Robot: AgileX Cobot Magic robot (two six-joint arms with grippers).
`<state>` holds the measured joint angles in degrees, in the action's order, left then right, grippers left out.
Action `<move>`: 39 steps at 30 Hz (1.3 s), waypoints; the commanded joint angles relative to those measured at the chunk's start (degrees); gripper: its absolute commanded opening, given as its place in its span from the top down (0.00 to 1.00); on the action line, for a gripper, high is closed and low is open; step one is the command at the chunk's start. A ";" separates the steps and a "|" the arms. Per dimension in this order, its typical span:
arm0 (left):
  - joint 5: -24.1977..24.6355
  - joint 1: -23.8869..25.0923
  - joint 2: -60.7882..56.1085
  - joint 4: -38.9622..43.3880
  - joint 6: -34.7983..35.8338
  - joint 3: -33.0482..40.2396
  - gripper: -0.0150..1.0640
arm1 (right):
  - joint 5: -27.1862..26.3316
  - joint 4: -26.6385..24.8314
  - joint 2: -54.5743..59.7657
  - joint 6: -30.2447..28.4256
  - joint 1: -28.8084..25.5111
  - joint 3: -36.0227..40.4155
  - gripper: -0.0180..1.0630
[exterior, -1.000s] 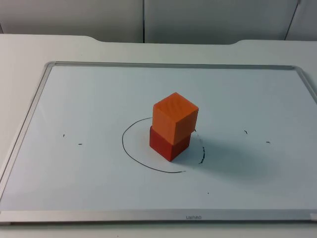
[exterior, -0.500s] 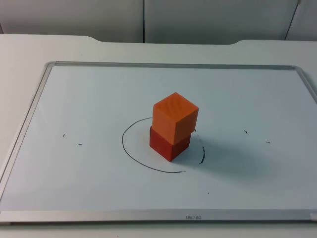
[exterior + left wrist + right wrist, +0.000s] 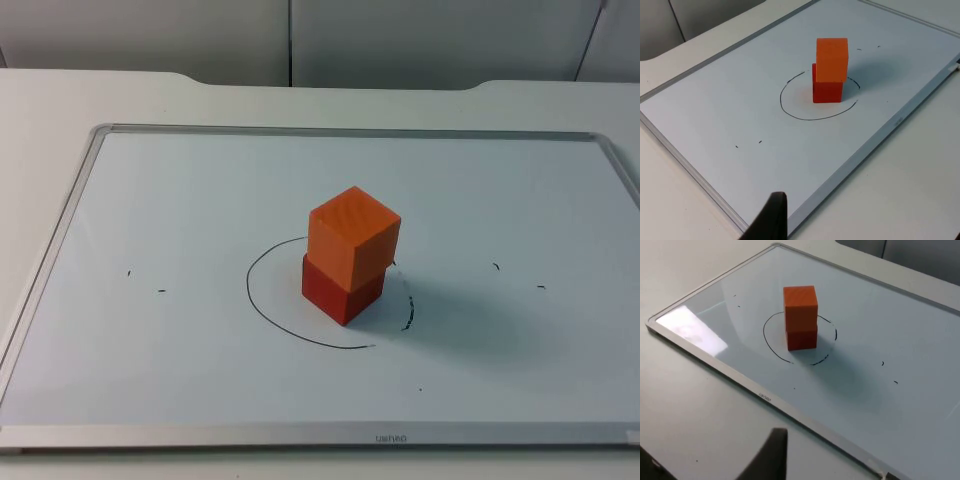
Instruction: Pick up one cube with the left hand and another cube with the right hand. First place the cube in the right hand at the target position, then stack the cube in the left hand on top.
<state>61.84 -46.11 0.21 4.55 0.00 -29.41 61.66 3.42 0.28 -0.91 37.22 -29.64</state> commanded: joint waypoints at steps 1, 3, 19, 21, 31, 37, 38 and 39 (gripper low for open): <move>-0.13 -0.54 -0.21 0.04 0.41 0.08 0.01 | 0.04 1.43 -0.28 2.96 -0.12 0.42 0.01; -0.13 -0.54 -0.21 0.04 0.41 0.08 0.01 | 0.04 1.43 -0.28 2.96 -0.12 0.42 0.01; -0.13 -0.54 -0.21 0.04 0.41 0.08 0.01 | 0.04 0.44 -0.28 3.09 -0.12 0.42 0.01; -0.13 -0.54 -0.21 0.04 0.41 0.08 0.01 | 0.04 0.44 -0.28 3.09 -0.12 0.42 0.01; -0.13 -0.54 -0.21 0.04 0.41 0.08 0.01 | 0.04 0.44 -0.28 3.09 -0.12 0.42 0.01; -0.13 -0.54 -0.21 0.04 0.41 0.08 0.01 | 0.04 0.44 -0.28 3.09 -0.12 0.42 0.01; -0.13 -0.54 -0.21 0.04 0.41 0.08 0.01 | 0.04 0.44 -0.28 3.09 -0.12 0.42 0.01; -0.13 -0.54 -0.21 0.04 0.41 0.08 0.01 | 0.04 0.44 -0.28 3.09 -0.12 0.42 0.01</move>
<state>61.84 -46.11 0.21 4.55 0.00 -29.41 61.80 4.38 0.28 2.19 37.22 -29.64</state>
